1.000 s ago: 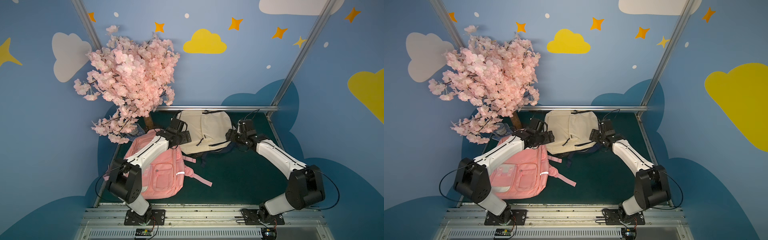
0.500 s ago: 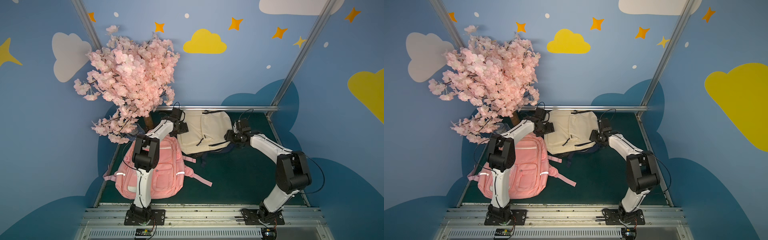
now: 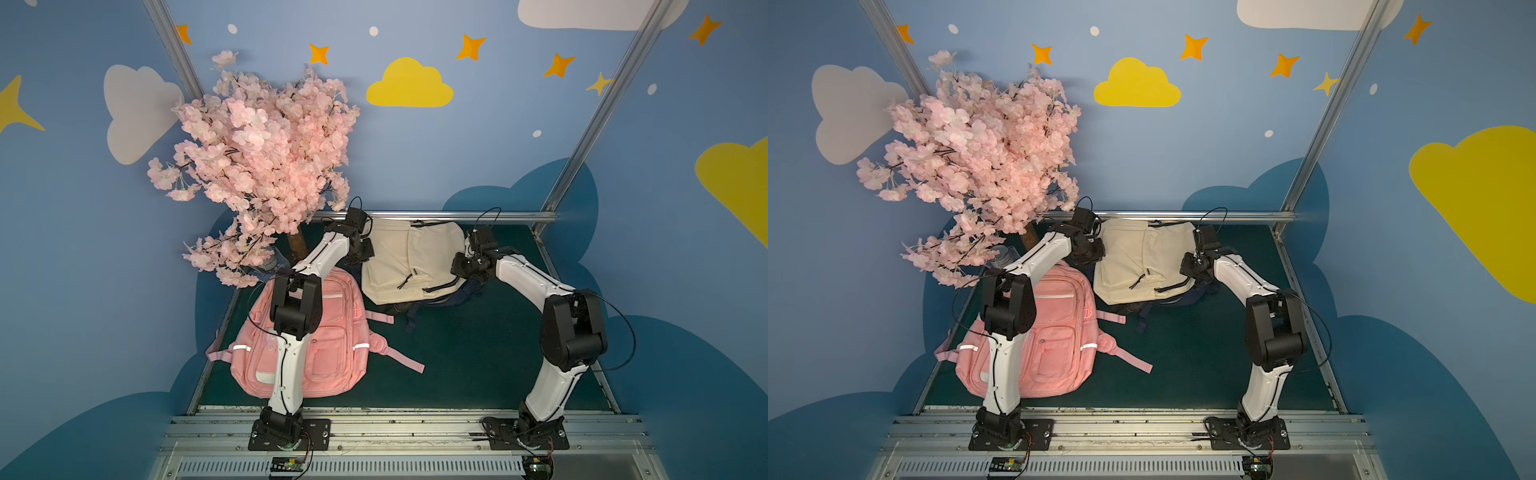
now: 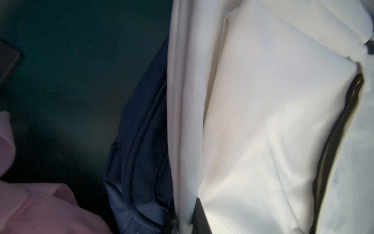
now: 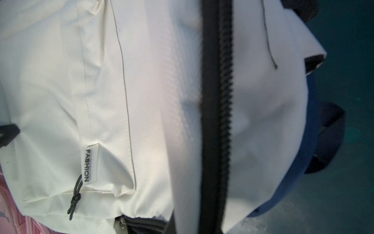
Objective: Zip up the backpack
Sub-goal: Pick up the backpack from the backpack.
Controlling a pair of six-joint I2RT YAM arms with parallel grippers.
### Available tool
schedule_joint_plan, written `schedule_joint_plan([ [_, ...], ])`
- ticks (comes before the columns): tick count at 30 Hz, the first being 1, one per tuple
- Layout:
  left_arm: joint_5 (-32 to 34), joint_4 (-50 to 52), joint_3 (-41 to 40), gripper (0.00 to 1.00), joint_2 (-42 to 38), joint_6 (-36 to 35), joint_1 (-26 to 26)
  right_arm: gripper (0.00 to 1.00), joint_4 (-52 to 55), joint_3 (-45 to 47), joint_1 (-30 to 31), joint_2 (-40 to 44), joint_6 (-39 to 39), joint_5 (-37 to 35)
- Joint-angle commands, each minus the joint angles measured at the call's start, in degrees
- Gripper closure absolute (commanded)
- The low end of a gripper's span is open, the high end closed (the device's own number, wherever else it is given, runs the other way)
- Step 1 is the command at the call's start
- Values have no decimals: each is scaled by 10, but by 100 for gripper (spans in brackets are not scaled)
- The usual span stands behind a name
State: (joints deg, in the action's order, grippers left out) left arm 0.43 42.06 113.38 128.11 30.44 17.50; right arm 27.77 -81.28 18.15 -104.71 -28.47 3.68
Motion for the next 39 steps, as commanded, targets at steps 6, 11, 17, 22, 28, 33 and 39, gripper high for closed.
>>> schedule_joint_plan([
  [6, 23, -33, -57, 97, -173, 6, 93, 100, 20, -21, 6, 119, 41, 3],
  [11, 65, -82, -182, 94, -307, 19, 110, 100, 12, 10, 7, 175, 54, 8],
  [17, 29, -109, -294, 97, -366, 44, 104, 100, -42, 92, 12, 242, 55, -7],
  [22, 94, -148, -486, 97, -525, 109, 145, 100, -84, 140, 11, 281, 70, 13],
  [28, 92, -165, -699, 97, -735, 218, 188, 100, -88, 126, 48, 236, 86, 44],
  [33, 26, -222, -834, 89, -769, 301, 238, 100, -116, 125, 85, 161, 67, 34],
  [39, 30, -177, -851, 51, -775, 319, 290, 65, -43, 79, 78, 88, 31, 41],
])
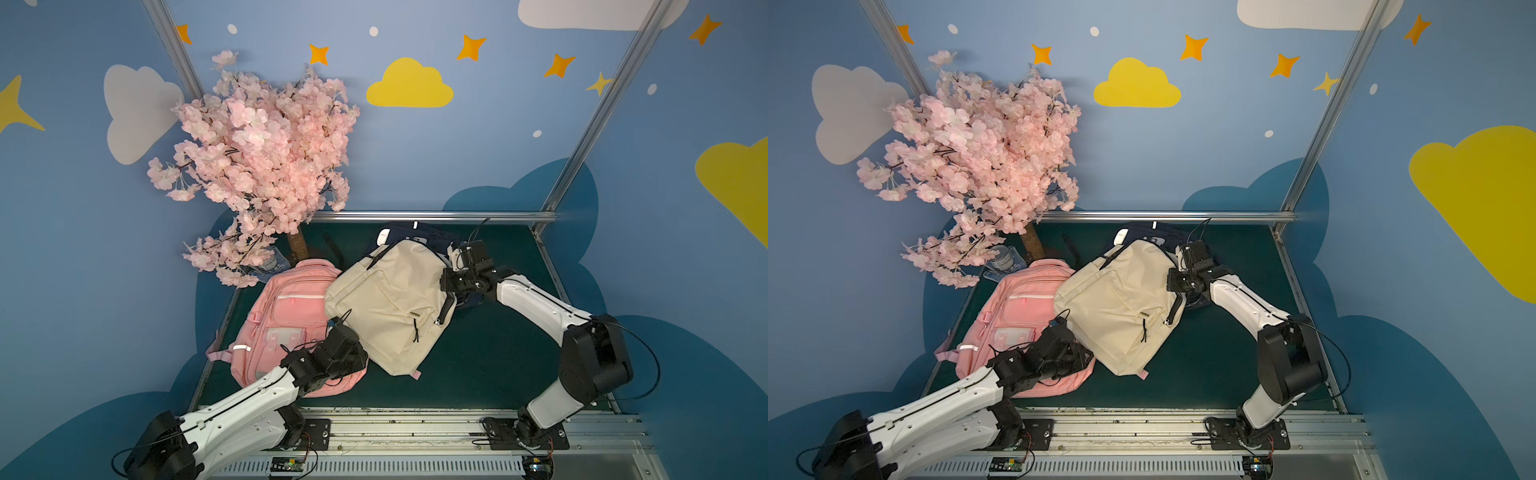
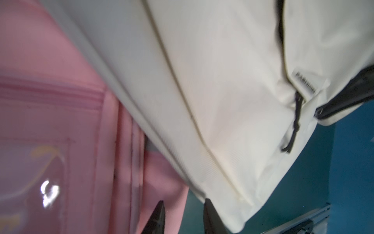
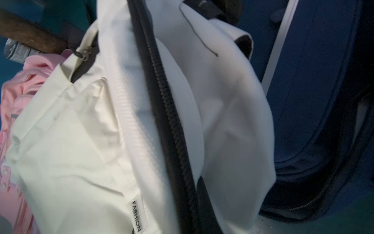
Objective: Zip up the backpack
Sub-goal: Place the backpack at the center of the board.
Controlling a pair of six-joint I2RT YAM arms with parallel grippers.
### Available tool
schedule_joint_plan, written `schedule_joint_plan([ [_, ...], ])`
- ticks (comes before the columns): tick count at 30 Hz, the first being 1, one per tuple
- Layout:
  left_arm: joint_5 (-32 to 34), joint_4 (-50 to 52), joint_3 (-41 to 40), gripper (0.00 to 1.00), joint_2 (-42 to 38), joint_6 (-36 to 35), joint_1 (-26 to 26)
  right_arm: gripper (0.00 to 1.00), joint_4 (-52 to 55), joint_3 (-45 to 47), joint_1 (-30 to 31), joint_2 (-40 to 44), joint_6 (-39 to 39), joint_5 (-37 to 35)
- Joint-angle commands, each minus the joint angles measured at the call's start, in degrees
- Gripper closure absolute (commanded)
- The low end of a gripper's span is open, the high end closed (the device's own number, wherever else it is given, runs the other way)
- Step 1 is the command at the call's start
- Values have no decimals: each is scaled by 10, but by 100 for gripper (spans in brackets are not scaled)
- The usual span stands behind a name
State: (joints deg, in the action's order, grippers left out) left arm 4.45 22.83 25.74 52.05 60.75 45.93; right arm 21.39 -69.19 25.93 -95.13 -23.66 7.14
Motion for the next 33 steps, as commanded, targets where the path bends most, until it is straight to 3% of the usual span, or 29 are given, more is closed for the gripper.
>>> schedule_joint_plan([
  [1, 7, 64, 42, 43, -24, 8, 5, 51, 55, -59, 0, -8, -6, 2],
  [4, 62, 163, 91, 24, -66, -58, -8, 29, 127, -69, 1, 18, -15, -69],
  [8, 108, 230, 175, 6, -77, -166, -56, 21, 143, -18, 3, 81, -38, -94],
  [12, 8, 185, 233, 2, 28, -247, -187, 18, 152, 42, 13, 136, -82, -111],
  [16, 7, 137, 277, 2, 145, -268, -257, 16, 129, 120, 24, 204, -127, -102],
  [19, -7, 106, 301, 1, 222, -284, -305, 16, 73, 192, 29, 250, -162, -44],
  [23, -108, 91, 332, 8, 310, -296, -357, 16, -57, 301, 46, 288, -228, 26],
  [28, -149, 60, 310, 18, 316, -291, -358, 16, -194, 369, 59, 261, -276, 64],
  [33, -168, 48, 273, 40, 300, -278, -347, 20, -278, 363, 59, 173, -302, 101],
])
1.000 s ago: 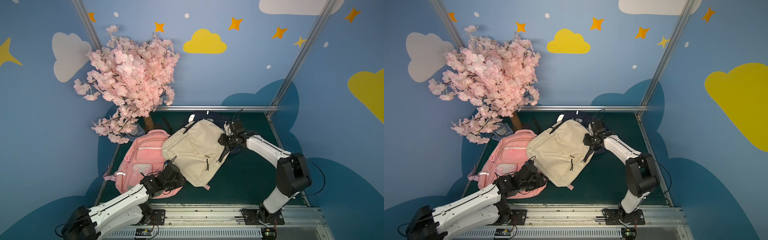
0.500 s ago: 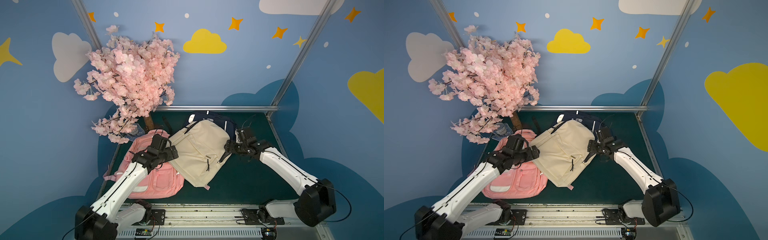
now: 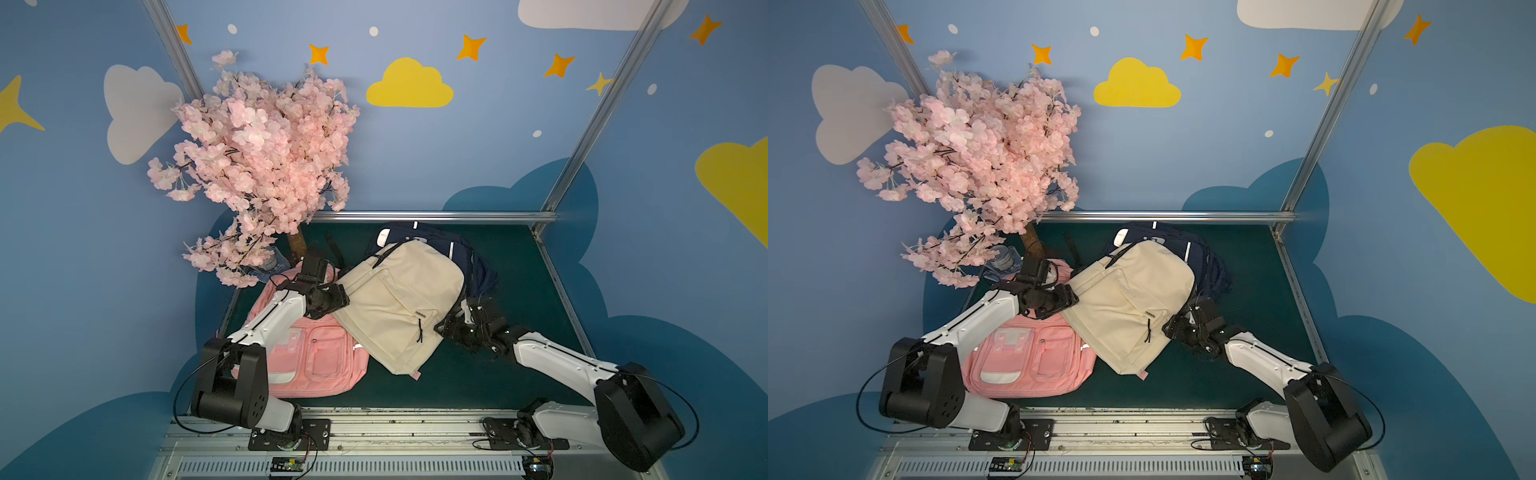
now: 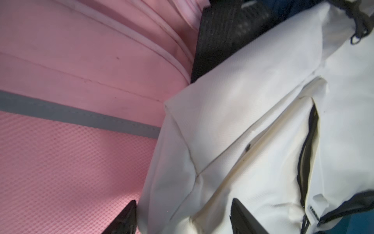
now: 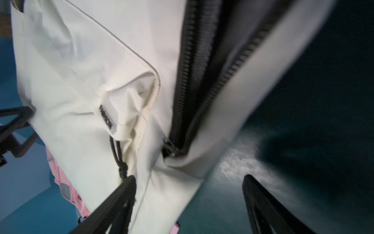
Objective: Zip up the backpack
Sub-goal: Place the backpack at the center of the board, then zip the zipper on the backpack.
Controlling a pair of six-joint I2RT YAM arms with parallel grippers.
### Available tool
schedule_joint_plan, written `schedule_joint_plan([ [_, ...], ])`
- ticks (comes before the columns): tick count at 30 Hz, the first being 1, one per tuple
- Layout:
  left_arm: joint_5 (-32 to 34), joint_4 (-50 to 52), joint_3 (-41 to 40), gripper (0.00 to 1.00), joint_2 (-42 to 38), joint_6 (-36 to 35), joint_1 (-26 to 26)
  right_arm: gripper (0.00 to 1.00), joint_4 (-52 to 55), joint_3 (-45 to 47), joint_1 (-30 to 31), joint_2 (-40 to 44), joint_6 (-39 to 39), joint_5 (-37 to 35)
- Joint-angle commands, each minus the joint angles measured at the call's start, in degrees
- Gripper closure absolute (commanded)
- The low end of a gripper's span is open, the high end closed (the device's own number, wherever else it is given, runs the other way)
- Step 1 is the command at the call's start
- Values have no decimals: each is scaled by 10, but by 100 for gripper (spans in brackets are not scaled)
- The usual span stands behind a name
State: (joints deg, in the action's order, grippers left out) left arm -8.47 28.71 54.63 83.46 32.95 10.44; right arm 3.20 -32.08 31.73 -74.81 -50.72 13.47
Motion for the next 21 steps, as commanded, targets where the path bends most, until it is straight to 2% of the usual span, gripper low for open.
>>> schedule_joint_plan([
  [1, -40, -10, -22, 44, -17, 2, 12, 23, -106, -12, 1, -42, -31, 41],
  [3, -33, -9, -42, 54, -38, 11, 26, 33, -109, -25, -1, -56, -25, 40],
  [7, -4, -1, -86, 70, -107, 38, 57, 65, -48, -61, -7, -49, 13, 17],
  [8, 4, 4, -97, 74, -129, 48, 66, 70, -31, -77, -7, -41, 26, 7],
  [12, 38, 27, -146, 84, -231, 103, 112, 80, 38, -117, -8, -19, 81, -24],
  [16, 63, 36, -227, 91, -350, 183, 185, 86, 84, -151, -11, -19, 118, -50],
  [19, 72, 49, -288, 91, -427, 233, 220, 94, 97, -159, -17, -24, 138, -48],
  [21, 67, 57, -306, 86, -463, 239, 223, 99, 111, -162, -24, -20, 152, -41],
])
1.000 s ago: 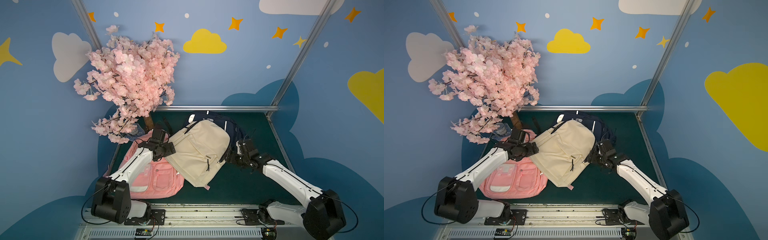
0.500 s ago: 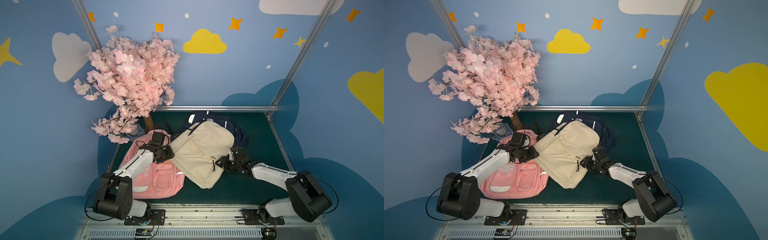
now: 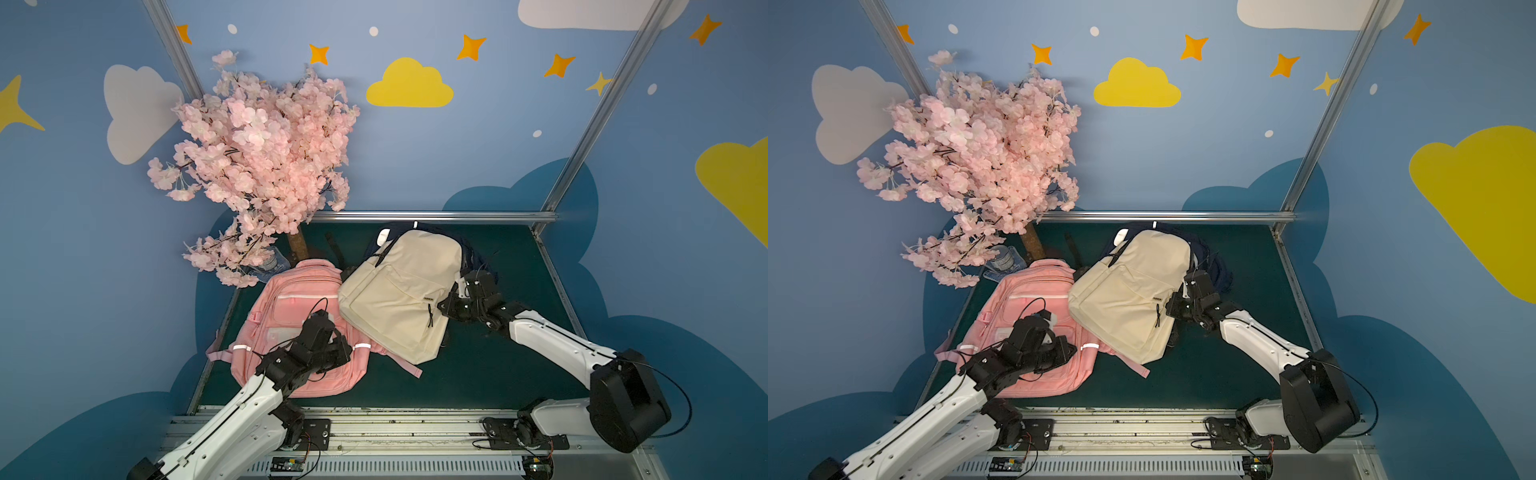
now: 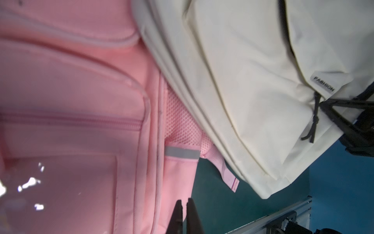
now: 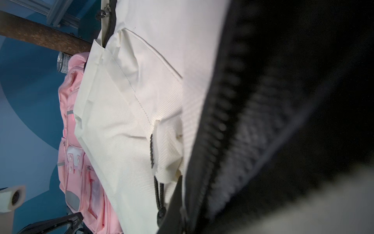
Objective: Zip up the backpack
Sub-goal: Zip the zipper on the backpack.
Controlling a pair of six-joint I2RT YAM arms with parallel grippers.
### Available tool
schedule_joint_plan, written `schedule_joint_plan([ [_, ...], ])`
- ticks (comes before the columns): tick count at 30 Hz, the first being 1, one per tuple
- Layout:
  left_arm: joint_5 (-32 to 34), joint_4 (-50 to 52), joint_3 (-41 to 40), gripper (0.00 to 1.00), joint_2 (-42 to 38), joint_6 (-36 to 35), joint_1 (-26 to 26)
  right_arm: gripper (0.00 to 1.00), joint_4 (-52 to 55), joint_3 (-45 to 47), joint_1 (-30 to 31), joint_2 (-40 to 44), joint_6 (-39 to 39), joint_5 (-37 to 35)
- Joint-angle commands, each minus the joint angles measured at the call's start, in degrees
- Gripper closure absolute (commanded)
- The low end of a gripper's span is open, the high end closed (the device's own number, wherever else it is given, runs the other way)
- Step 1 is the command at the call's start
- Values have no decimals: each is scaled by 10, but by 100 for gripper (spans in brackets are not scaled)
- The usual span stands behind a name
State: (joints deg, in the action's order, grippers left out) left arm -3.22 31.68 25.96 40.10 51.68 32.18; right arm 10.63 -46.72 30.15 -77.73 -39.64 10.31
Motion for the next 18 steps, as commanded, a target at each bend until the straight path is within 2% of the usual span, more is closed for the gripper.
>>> schedule_joint_plan([
  [1, 12, 27, -19, 79, -43, 45, 6, 100, 40, -15, -10, 13, 44, -9],
  [5, 0, 1, 43, 63, -24, -5, 7, 100, 33, 0, -8, 36, 57, 16],
  [7, -19, -23, 89, 58, 25, -39, 16, 100, 29, 7, -4, 50, 60, 26],
  [11, -22, -84, 182, 50, 142, -102, 77, 100, 1, 28, 6, 93, 62, 55],
  [18, -45, -191, 279, 44, 295, -150, 146, 100, -12, 29, 24, 155, 58, 66],
])
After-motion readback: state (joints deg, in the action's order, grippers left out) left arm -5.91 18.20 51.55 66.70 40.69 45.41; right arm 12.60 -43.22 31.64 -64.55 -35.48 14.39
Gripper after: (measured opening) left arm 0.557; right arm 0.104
